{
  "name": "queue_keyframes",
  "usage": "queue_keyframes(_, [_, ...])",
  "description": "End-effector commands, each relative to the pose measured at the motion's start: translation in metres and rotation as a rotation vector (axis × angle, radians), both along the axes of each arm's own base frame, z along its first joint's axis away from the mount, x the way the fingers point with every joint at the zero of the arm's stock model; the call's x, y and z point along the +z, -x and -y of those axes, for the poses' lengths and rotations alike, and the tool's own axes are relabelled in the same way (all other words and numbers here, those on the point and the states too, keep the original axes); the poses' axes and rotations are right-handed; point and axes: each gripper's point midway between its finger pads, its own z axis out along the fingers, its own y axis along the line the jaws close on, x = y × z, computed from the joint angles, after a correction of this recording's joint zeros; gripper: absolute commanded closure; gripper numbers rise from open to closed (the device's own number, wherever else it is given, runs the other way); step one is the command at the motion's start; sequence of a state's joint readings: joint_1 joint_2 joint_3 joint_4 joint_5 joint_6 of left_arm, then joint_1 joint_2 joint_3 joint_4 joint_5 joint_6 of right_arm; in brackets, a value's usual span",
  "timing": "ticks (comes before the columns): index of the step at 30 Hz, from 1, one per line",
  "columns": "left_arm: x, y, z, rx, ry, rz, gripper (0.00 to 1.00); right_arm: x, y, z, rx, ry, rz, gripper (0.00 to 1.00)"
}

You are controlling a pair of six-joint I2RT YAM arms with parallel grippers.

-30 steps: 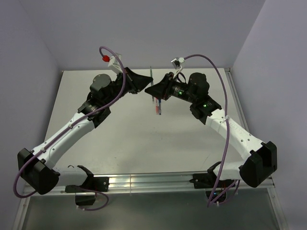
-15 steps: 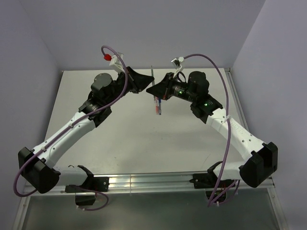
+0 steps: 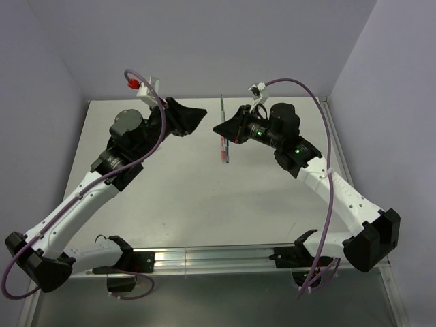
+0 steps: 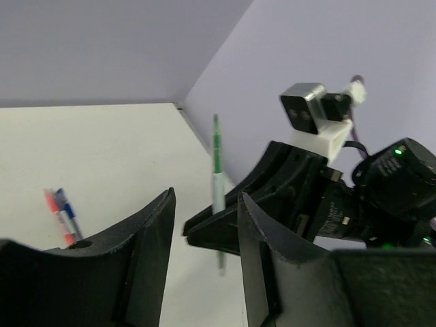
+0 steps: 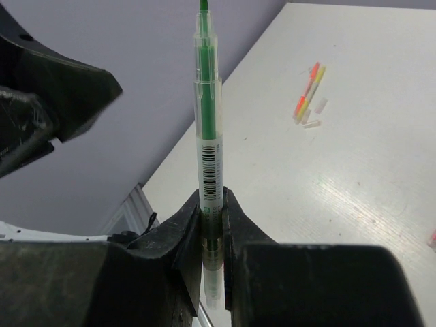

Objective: Insert the pens into the pen caps
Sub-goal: Pick up the pen from the center of the board, then insert the pen cap onto the pen.

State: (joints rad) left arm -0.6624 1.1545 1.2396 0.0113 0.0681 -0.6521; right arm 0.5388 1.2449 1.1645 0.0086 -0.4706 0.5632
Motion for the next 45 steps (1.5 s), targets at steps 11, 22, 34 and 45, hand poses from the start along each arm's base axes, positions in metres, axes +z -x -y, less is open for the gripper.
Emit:
queue_keyframes(11, [-0.127, -0.096, -0.118, 0.48, -0.297, -0.37, 0.59, -0.012, 0.009, 0.031, -0.122, 0.092, 0.023, 1.0])
queue_keyframes(22, [-0.26, -0.187, -0.18, 0.673, -0.62, -0.649, 0.62, -0.018, 0.011, 0.032, -0.11, 0.119, 0.012, 0.99])
queue_keyframes(34, [-0.315, -0.237, -0.21, 0.673, -0.732, -0.755, 0.6, -0.025, 0.004, 0.032, -0.128, 0.144, 0.005, 0.99])
queue_keyframes(45, [-0.35, -0.239, -0.214, 0.607, -0.787, -0.824, 0.61, -0.03, 0.001, 0.032, -0.132, 0.153, -0.003, 0.99])
